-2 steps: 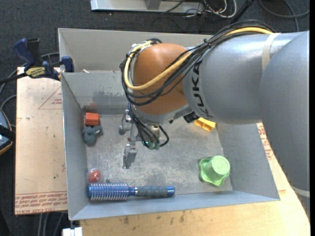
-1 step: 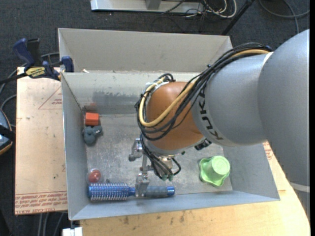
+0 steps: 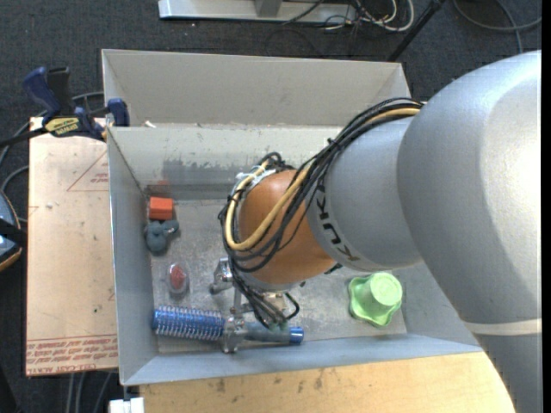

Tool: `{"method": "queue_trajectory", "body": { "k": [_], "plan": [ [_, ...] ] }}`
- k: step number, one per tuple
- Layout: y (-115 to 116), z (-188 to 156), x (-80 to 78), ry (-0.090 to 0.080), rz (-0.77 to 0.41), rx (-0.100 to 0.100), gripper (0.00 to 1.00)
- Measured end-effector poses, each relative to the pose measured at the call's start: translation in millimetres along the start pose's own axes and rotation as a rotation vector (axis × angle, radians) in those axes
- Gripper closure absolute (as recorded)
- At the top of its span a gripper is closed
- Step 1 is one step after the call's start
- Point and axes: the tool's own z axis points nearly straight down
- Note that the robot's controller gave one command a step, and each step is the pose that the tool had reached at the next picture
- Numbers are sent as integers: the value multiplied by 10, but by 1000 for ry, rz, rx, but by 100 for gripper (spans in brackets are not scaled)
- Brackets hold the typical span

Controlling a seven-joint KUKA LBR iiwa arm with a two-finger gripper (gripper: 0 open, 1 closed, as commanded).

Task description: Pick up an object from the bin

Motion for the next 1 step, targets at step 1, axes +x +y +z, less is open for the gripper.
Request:
{"method": "queue_trajectory", "body": {
  "k": [1],
  "plan": [
    [-21,31,33,14,2,5,100]
  ]
}}
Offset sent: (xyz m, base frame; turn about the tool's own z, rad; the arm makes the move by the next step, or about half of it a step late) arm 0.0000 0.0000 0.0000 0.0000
